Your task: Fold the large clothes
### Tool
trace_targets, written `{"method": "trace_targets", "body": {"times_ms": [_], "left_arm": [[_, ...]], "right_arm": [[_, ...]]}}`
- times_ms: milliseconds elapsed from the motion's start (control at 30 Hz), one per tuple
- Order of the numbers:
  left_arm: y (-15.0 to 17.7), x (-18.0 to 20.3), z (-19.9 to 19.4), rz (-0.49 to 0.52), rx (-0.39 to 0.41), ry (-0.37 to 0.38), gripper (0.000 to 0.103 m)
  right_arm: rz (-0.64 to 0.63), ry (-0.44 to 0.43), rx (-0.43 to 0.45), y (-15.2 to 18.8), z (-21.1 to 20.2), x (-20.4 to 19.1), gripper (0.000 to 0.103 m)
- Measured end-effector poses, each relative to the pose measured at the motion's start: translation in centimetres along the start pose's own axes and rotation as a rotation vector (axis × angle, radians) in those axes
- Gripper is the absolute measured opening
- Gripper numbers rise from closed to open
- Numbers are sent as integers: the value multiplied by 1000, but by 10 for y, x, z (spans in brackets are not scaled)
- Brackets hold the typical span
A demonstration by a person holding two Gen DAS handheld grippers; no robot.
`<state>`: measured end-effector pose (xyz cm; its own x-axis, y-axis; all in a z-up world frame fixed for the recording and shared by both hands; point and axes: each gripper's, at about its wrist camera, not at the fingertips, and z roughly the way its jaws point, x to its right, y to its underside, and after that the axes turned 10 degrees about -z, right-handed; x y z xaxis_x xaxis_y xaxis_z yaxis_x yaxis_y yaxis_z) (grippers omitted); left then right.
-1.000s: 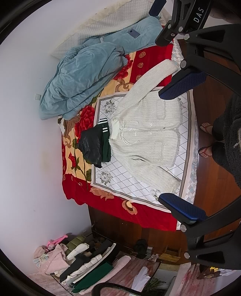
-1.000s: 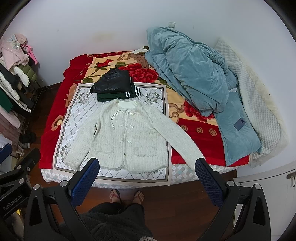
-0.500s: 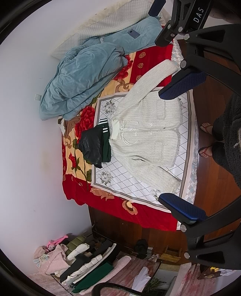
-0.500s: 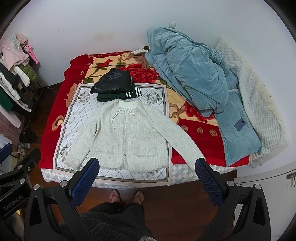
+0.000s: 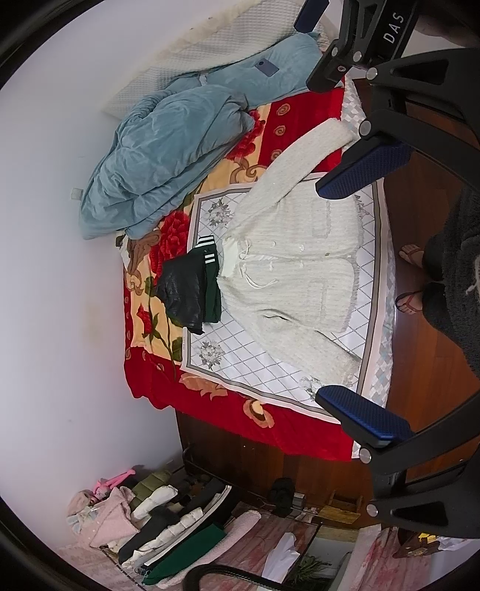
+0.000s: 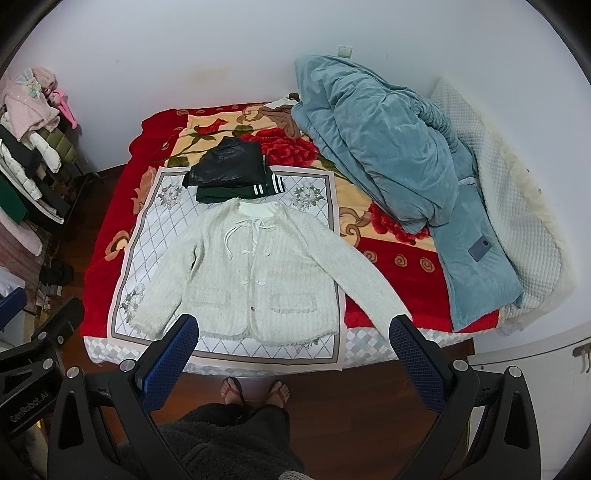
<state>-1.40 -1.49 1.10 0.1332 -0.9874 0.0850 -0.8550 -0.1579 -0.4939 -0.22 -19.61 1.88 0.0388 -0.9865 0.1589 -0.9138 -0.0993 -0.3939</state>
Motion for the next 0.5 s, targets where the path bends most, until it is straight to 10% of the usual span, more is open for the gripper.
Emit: {"method": "trace_targets", "body": {"times_ms": [500], "left_arm": [[-25,-8,34,32,68,-32,103]], "right_arm": [[95,-6,6,-3,37,5,103]]}}
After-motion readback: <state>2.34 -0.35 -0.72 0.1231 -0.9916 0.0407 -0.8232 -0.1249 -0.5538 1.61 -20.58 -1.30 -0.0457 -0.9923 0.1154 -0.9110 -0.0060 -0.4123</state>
